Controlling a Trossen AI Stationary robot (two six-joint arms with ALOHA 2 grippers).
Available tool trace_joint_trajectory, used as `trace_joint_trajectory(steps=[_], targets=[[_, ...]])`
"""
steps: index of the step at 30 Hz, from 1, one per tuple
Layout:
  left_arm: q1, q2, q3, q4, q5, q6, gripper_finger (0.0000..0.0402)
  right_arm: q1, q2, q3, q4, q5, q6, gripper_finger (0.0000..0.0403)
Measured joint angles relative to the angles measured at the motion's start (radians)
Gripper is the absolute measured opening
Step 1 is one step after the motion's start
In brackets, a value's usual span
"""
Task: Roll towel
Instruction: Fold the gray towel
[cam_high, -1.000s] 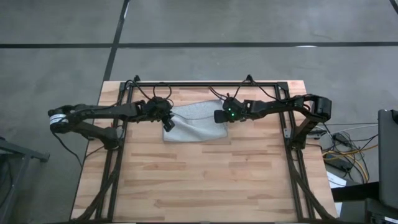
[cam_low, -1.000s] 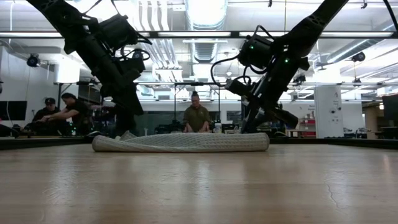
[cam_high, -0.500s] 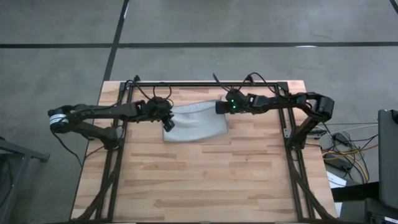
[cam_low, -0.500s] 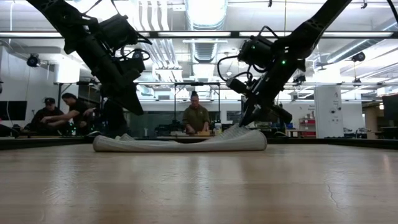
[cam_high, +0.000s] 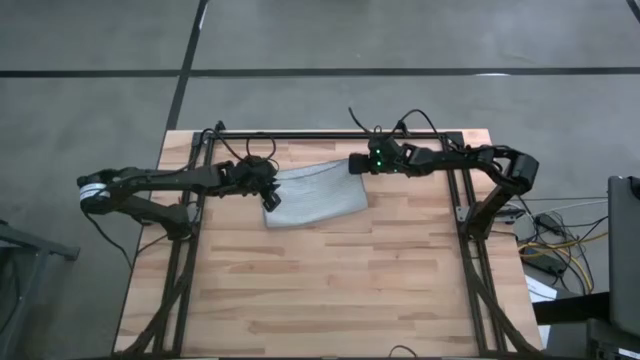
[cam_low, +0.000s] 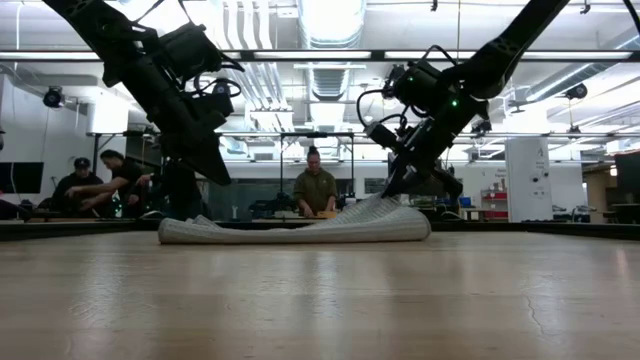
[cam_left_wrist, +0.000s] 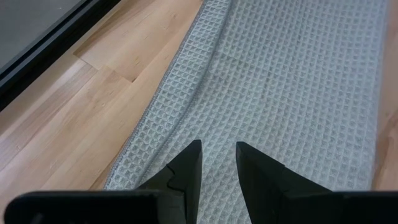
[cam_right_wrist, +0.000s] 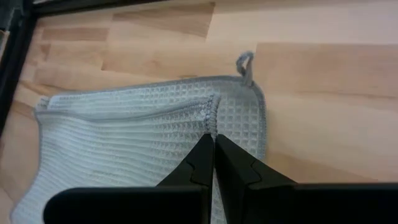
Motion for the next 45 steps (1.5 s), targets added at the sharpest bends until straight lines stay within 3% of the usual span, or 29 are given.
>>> trace_joint_trajectory(steps=[26,45], targets=[[0.000,0.000,0.000,0.000,0.000,0.000,0.0104,-0.042,0.002,0.000,0.125,0.010,-0.137,0.0008],[0.000,0.000,0.000,0.000,0.000,0.000,0.0104,-0.044,0.002,0.000,0.167,0.028,-0.121,0.0008]])
